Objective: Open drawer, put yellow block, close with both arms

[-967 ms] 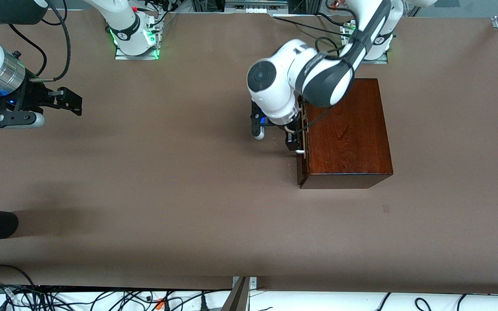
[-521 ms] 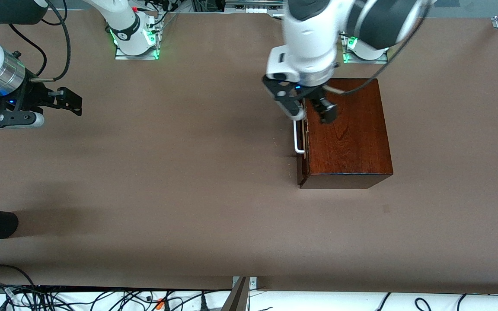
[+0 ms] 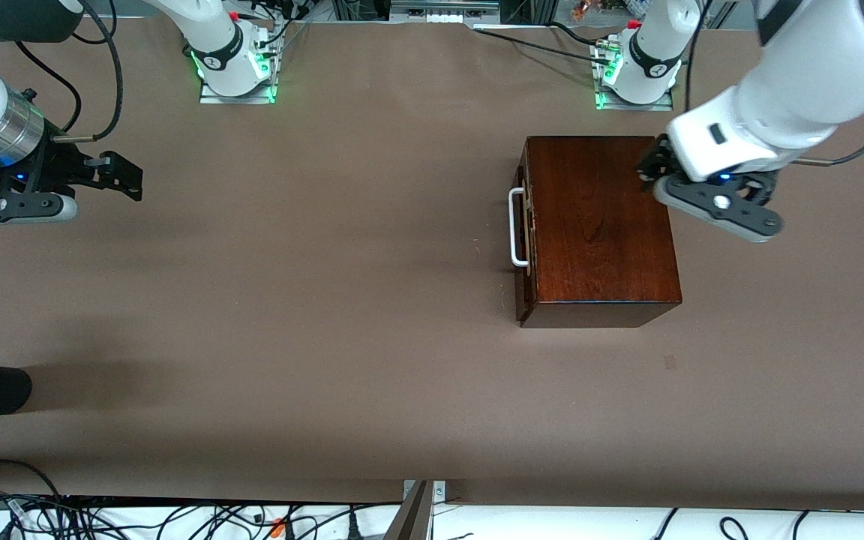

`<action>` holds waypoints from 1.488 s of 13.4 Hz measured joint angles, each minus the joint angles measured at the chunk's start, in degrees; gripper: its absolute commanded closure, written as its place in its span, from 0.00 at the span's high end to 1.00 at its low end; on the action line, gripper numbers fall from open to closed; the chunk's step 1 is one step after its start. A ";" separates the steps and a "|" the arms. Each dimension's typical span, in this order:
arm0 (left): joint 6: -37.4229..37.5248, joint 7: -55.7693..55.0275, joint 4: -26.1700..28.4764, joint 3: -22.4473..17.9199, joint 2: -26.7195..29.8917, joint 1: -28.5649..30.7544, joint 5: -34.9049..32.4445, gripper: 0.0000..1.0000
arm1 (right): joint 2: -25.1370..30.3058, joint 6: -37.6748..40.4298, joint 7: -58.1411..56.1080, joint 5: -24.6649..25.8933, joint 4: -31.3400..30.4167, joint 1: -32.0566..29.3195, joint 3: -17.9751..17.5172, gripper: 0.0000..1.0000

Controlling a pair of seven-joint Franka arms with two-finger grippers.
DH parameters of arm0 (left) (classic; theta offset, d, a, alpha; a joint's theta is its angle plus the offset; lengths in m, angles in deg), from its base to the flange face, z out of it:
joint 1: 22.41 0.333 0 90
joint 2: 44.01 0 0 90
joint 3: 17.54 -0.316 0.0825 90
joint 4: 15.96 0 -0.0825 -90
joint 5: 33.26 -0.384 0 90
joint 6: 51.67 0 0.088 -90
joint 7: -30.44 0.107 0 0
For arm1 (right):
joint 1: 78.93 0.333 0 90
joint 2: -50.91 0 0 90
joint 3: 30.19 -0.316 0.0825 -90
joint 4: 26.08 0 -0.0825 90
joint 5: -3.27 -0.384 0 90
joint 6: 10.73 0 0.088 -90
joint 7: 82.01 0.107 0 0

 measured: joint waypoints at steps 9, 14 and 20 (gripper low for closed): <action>-6.06 -9.61 12.11 -5.98 7.13 6.51 2.28 1.00 | 0.00 0.00 0.00 0.00 0.00 0.00 0.00 1.00; -7.20 -10.71 13.26 -5.50 7.46 5.63 2.28 1.00 | 0.00 0.00 0.00 0.00 0.00 0.00 0.00 1.00; -8.27 -9.60 14.33 -5.51 9.33 5.70 2.28 1.00 | 0.00 0.00 0.00 0.00 0.00 0.00 0.00 1.00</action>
